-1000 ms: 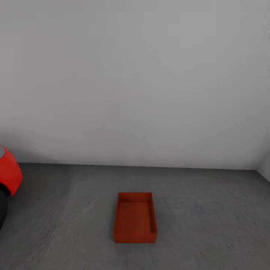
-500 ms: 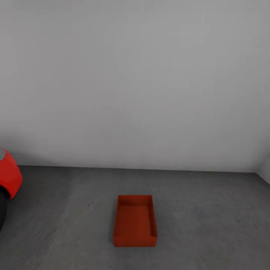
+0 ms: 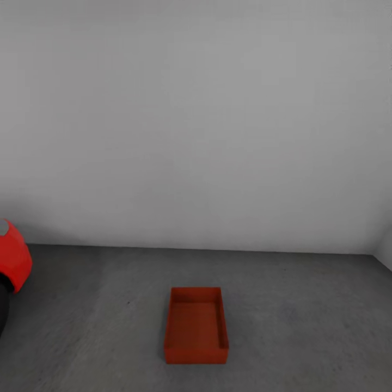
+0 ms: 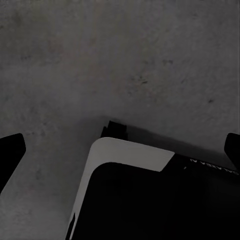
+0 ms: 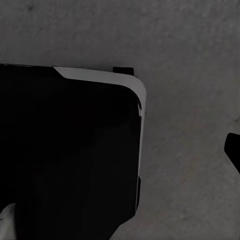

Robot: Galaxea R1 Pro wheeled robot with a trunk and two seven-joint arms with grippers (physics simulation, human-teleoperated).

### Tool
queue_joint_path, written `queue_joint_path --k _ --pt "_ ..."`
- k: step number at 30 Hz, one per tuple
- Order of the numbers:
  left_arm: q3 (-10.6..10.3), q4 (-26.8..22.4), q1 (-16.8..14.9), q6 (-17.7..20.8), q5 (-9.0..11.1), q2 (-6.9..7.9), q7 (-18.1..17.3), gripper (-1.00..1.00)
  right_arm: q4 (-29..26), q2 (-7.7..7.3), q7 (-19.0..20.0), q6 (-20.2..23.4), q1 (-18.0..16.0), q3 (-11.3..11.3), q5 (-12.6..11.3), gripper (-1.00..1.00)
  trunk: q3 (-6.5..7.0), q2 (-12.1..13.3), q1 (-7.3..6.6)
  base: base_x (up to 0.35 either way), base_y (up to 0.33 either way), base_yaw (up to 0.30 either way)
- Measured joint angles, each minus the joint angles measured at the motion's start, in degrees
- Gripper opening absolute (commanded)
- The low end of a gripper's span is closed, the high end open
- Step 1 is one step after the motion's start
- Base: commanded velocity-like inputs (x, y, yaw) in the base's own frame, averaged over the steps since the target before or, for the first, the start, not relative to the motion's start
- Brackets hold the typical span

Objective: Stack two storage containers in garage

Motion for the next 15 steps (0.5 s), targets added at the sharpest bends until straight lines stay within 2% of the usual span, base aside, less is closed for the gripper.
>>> queue_joint_path --k 15 --pt "0.0 0.0 0.0 0.0 0.0 0.00 0.0 1.00 0.0 0.33 0.0 0.0 0.0 0.0 0.1 1.00 1.40 0.0 0.00 0.000 0.000 0.000"
